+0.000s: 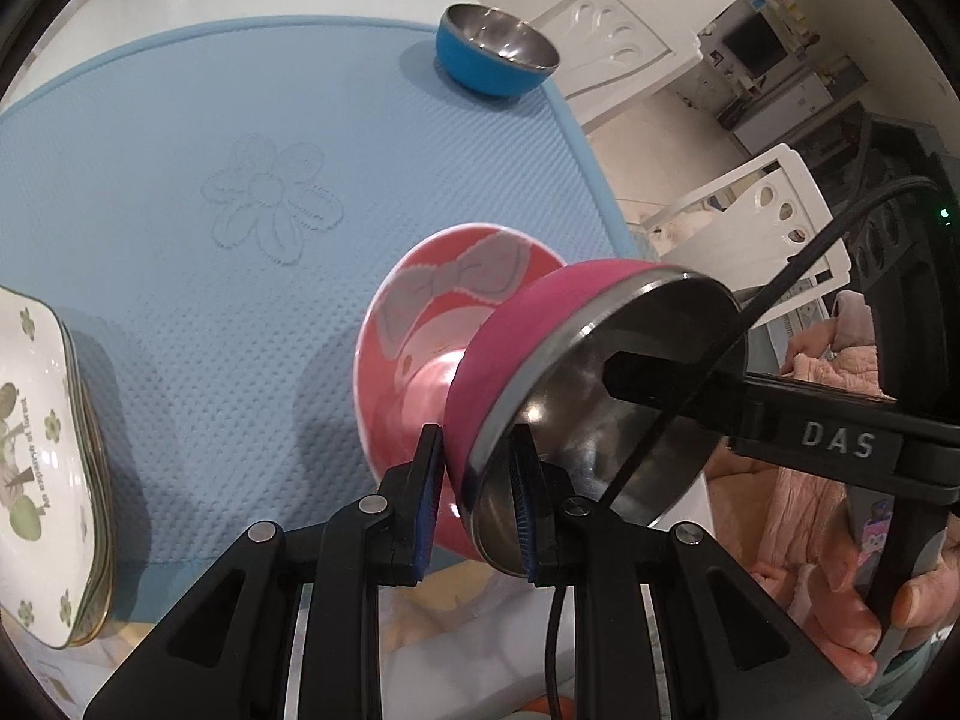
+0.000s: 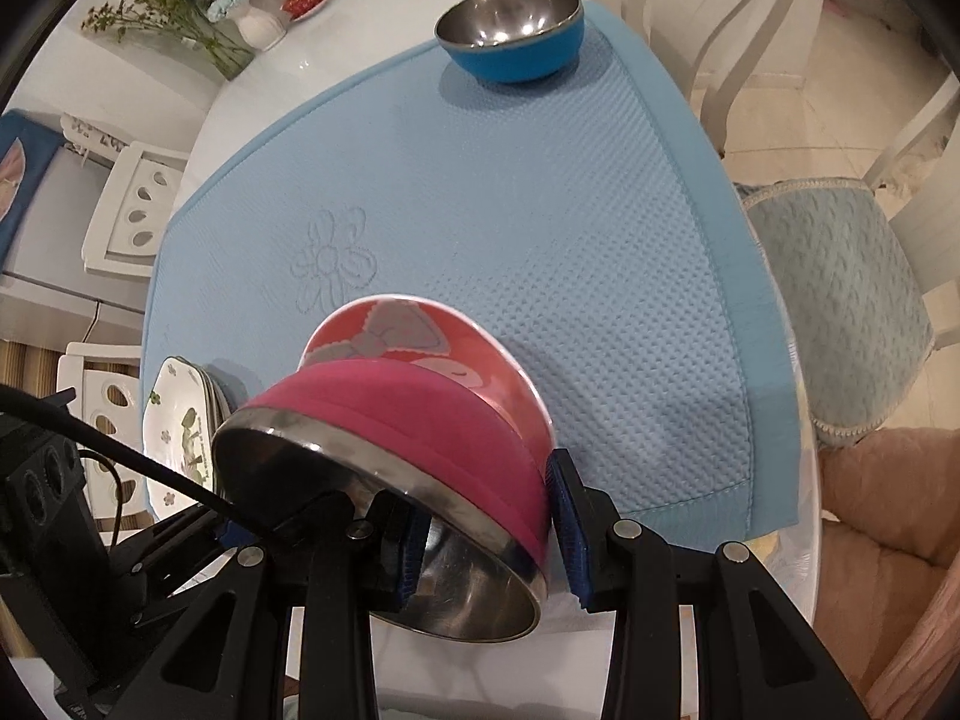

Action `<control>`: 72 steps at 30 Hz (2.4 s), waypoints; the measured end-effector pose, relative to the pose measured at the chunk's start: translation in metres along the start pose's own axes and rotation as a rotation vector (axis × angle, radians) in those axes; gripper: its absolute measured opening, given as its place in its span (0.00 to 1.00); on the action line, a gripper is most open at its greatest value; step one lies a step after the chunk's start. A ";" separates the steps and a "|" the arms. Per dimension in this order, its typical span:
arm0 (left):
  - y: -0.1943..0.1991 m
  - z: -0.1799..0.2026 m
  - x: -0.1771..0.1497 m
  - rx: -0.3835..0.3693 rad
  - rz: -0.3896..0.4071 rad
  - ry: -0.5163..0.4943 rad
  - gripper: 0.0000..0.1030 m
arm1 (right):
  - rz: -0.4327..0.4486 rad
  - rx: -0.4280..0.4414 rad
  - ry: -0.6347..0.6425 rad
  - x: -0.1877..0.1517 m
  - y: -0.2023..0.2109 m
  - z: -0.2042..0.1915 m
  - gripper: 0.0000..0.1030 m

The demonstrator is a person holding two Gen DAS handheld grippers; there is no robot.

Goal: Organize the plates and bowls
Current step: 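Carry the pink steel bowl with the left gripper over the pink bowl, then lower the steel bowl into the pink bowl and open the left gripper, then move the left gripper to the blue-outside steel bowl and grasp its rim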

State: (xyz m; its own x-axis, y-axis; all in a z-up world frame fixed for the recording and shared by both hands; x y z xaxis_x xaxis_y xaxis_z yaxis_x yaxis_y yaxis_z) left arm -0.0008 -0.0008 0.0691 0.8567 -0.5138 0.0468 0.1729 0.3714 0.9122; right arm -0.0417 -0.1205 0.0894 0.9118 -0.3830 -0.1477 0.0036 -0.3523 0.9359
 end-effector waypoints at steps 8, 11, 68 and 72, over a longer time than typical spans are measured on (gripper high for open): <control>-0.002 0.000 -0.001 0.014 -0.008 -0.001 0.17 | -0.019 0.009 -0.005 0.004 -0.004 -0.003 0.36; -0.002 -0.004 -0.001 0.011 -0.011 0.019 0.20 | -0.030 0.045 -0.023 0.004 -0.005 0.001 0.36; -0.069 -0.043 0.329 -0.064 0.049 0.085 0.46 | 0.248 0.107 -0.159 0.276 -0.002 0.081 0.55; -0.068 -0.040 0.331 -0.063 0.062 0.026 0.26 | 0.234 0.084 -0.147 0.280 -0.011 0.079 0.51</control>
State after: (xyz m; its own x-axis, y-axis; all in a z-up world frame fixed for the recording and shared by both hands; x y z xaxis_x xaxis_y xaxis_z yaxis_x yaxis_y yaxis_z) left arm 0.2907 -0.1650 0.0062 0.8788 -0.4685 0.0910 0.1490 0.4504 0.8803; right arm 0.1807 -0.2916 0.0126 0.8146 -0.5797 0.0190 -0.2399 -0.3070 0.9210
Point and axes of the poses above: each gripper's, at about its wrist camera, not at the fingertips, and y roughly against the way its jaws point, z to its right, x to its top, the point moved 1 cm from there along -y, roughly the way its jaws point, and after that the axes turned 15 degrees about -z, right-handed, at the moved point
